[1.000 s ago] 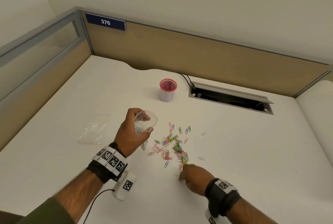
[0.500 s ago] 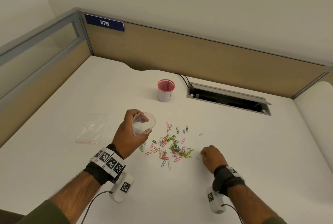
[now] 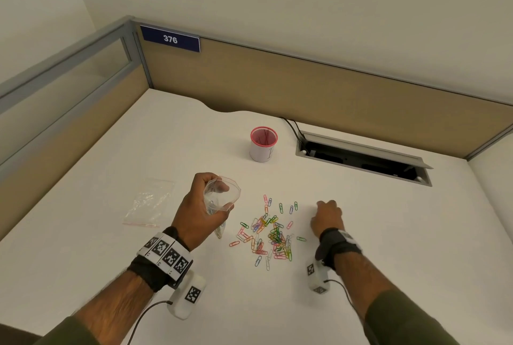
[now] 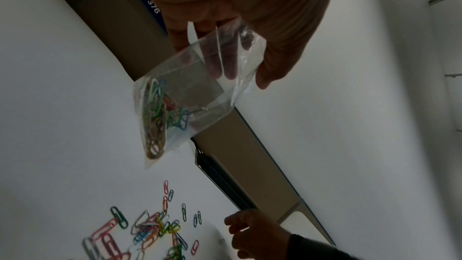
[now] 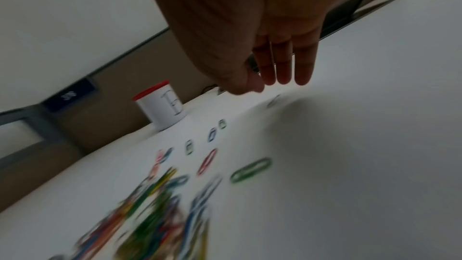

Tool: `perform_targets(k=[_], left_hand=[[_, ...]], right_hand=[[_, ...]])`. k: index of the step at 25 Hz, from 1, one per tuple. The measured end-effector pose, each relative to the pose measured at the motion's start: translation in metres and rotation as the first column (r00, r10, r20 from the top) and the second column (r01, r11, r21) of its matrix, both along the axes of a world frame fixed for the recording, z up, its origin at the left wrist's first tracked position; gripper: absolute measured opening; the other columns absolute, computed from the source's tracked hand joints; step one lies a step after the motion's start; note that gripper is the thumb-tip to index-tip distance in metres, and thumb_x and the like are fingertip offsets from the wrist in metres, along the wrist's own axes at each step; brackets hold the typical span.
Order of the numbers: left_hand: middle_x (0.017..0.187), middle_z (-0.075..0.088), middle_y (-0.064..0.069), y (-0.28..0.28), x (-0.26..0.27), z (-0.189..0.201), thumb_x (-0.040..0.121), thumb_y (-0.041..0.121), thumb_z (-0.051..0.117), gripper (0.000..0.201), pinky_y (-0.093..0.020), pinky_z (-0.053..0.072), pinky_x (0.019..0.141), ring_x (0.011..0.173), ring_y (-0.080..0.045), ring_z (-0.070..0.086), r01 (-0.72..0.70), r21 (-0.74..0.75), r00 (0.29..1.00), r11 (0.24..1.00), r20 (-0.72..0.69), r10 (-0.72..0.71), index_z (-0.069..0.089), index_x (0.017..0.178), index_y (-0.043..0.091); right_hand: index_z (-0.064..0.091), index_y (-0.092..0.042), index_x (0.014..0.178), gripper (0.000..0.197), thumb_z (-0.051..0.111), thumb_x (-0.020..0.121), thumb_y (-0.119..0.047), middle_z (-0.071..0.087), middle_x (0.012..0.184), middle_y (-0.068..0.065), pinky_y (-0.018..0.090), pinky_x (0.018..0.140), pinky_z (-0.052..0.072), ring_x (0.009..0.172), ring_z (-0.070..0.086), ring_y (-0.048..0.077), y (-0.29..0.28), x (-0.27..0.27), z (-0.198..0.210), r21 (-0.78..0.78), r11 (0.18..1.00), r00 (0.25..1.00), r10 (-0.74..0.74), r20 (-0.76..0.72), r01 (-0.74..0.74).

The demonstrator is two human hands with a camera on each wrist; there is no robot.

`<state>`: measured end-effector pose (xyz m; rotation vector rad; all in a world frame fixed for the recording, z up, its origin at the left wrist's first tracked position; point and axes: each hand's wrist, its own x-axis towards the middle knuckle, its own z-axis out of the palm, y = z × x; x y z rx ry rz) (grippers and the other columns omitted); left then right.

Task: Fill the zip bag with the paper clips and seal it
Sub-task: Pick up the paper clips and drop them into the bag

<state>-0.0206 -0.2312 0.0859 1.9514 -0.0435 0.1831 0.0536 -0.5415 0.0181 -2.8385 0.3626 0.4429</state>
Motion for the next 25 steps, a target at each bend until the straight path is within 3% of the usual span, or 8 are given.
perform_targets(k=[3, 9, 14, 17, 21, 23, 25], left_hand=[[0.109, 0.065, 0.005, 0.008, 0.001, 0.002, 0.078, 0.008, 0.081, 0.056, 0.000, 0.042, 0.087, 0.113, -0.010, 0.061, -0.014, -0.005, 1.000, 1.000, 0.015, 0.014, 0.043, 0.118, 0.020], [0.109, 0.065, 0.006, 0.020, 0.004, -0.002, 0.078, 0.007, 0.081, 0.057, 0.000, 0.043, 0.086, 0.113, -0.003, 0.059, -0.030, -0.029, 0.999, 0.999, 0.013, 0.031, 0.043, 0.118, 0.019], [0.108, 0.066, 0.005, 0.029, 0.002, -0.001, 0.078, 0.007, 0.080, 0.056, -0.001, 0.042, 0.088, 0.111, 0.003, 0.059, -0.028, -0.033, 0.999, 0.999, 0.013, 0.029, 0.043, 0.117, 0.020], [0.109, 0.066, 0.004, 0.037, 0.002, 0.000, 0.078, 0.006, 0.080, 0.055, -0.001, 0.040, 0.089, 0.111, 0.003, 0.059, -0.038, -0.037, 0.999, 0.999, 0.024, 0.039, 0.043, 0.117, 0.020], [0.109, 0.066, 0.006, 0.046, 0.001, -0.002, 0.079, 0.008, 0.080, 0.055, -0.001, 0.040, 0.091, 0.113, -0.002, 0.060, -0.051, -0.033, 0.998, 0.998, 0.024, 0.052, 0.042, 0.117, 0.021], [0.109, 0.066, 0.005, 0.047, 0.000, -0.002, 0.079, 0.008, 0.080, 0.055, 0.000, 0.039, 0.090, 0.114, -0.004, 0.060, -0.043, -0.034, 0.999, 0.998, 0.017, 0.044, 0.042, 0.117, 0.020], [0.109, 0.066, 0.005, 0.048, -0.002, -0.001, 0.079, 0.007, 0.080, 0.055, 0.001, 0.039, 0.089, 0.114, -0.004, 0.059, -0.038, -0.032, 0.999, 0.999, 0.010, 0.039, 0.042, 0.117, 0.020]], right_hand=[[0.049, -0.006, 0.125, 0.037, 0.044, 0.089, -0.008, 0.038, 0.134, 0.016, 0.041, 0.100, 0.043, 0.123, 0.039, 0.033, 0.004, 0.008, -0.007, -0.029, 0.998, 0.996, 0.048, -0.078, -0.051], [0.054, -0.010, 0.120, 0.035, 0.045, 0.087, -0.002, 0.043, 0.128, 0.010, 0.039, 0.096, 0.048, 0.118, 0.044, 0.027, 0.065, -0.022, -0.023, -0.007, 0.950, 0.950, 0.314, 0.001, -0.314], [0.049, -0.009, 0.129, 0.042, 0.043, 0.088, -0.004, 0.038, 0.134, 0.014, 0.040, 0.103, 0.042, 0.124, 0.038, 0.031, 0.049, 0.026, -0.008, 0.015, 0.977, 0.977, 0.213, -0.036, -0.212], [0.049, -0.009, 0.127, 0.042, 0.046, 0.086, -0.003, 0.038, 0.131, 0.012, 0.040, 0.100, 0.045, 0.121, 0.039, 0.029, 0.057, 0.020, -0.016, -0.030, 0.942, 0.938, 0.331, -0.104, -0.335], [0.051, -0.015, 0.126, 0.039, 0.050, 0.088, -0.007, 0.044, 0.126, 0.007, 0.037, 0.092, 0.050, 0.112, 0.047, 0.024, 0.074, -0.002, -0.019, -0.064, 0.872, 0.873, 0.481, -0.078, -0.486], [0.042, -0.018, 0.136, 0.055, 0.050, 0.084, -0.001, 0.036, 0.142, 0.007, 0.040, 0.100, 0.046, 0.126, 0.041, 0.026, 0.077, 0.011, -0.014, -0.020, 0.876, 0.876, 0.482, -0.036, -0.483], [0.028, -0.021, 0.146, 0.075, 0.051, 0.080, 0.006, 0.017, 0.157, 0.004, 0.043, 0.113, 0.033, 0.143, 0.021, 0.026, 0.083, 0.028, -0.009, 0.045, 0.868, 0.865, 0.496, -0.068, -0.494]])
